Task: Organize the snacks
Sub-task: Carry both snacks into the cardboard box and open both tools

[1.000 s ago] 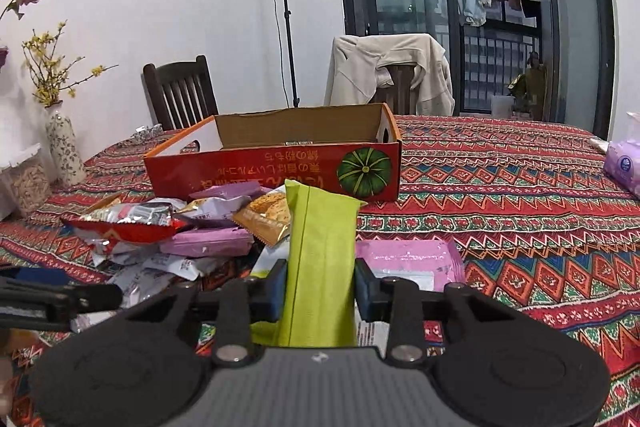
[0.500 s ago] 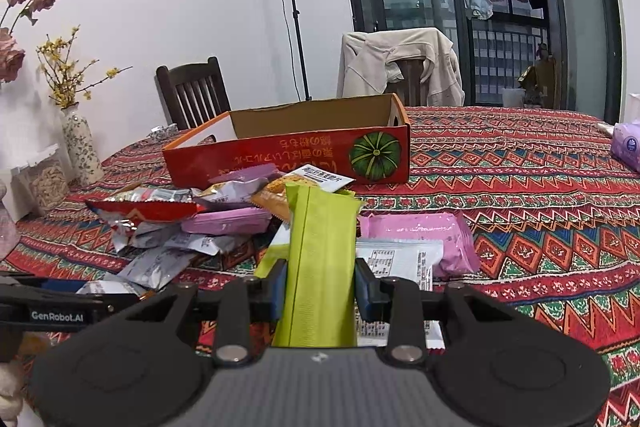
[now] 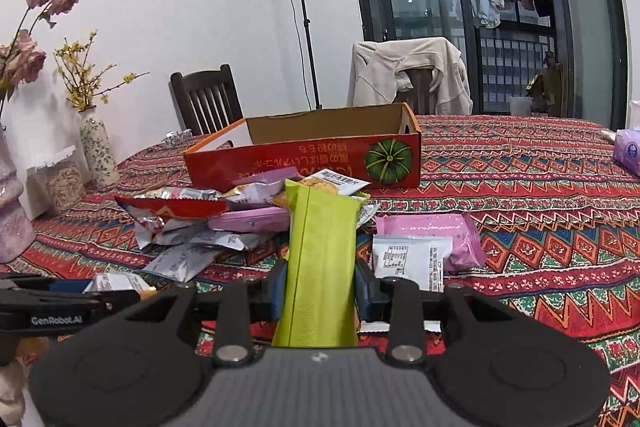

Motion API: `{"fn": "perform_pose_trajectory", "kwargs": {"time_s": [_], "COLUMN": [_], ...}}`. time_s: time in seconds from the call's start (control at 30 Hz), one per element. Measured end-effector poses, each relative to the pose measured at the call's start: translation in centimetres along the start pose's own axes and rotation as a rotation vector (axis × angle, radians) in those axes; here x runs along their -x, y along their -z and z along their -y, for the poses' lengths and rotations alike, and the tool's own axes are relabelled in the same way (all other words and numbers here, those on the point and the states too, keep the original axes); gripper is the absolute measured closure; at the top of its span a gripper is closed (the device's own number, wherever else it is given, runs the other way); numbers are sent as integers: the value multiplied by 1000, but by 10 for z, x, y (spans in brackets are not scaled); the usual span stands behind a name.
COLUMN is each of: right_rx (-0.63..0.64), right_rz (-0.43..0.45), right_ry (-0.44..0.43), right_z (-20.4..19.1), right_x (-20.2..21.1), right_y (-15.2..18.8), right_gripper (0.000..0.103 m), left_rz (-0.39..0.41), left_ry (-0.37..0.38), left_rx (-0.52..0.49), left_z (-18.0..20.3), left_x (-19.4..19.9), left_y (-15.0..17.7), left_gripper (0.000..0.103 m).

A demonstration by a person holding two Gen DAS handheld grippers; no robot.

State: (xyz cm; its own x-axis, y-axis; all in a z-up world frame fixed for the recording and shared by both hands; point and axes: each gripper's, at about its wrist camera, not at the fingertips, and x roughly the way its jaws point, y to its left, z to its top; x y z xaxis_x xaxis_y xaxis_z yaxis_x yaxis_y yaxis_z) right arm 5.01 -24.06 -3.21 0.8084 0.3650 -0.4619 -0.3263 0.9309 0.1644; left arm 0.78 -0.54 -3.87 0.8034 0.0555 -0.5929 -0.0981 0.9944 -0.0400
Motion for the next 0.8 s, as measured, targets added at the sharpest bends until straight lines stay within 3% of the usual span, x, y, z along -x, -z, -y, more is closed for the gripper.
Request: {"fn": "perform_pose_trajectory", "kwargs": {"time_s": [0.47, 0.8], "right_rx": [8, 40], "right_rz": [67, 125], "right_ry": [21, 35], "right_z": [1, 3], "right_x": [14, -11], "right_y": [-15, -55], "right_gripper": [70, 70], "left_rz": [224, 303], "left_ry": [46, 79], "left_rx": [-16, -51], "left_z": [-3, 6], "left_x": [48, 32], "left_y": [-32, -87], "left_gripper": [45, 45]}}
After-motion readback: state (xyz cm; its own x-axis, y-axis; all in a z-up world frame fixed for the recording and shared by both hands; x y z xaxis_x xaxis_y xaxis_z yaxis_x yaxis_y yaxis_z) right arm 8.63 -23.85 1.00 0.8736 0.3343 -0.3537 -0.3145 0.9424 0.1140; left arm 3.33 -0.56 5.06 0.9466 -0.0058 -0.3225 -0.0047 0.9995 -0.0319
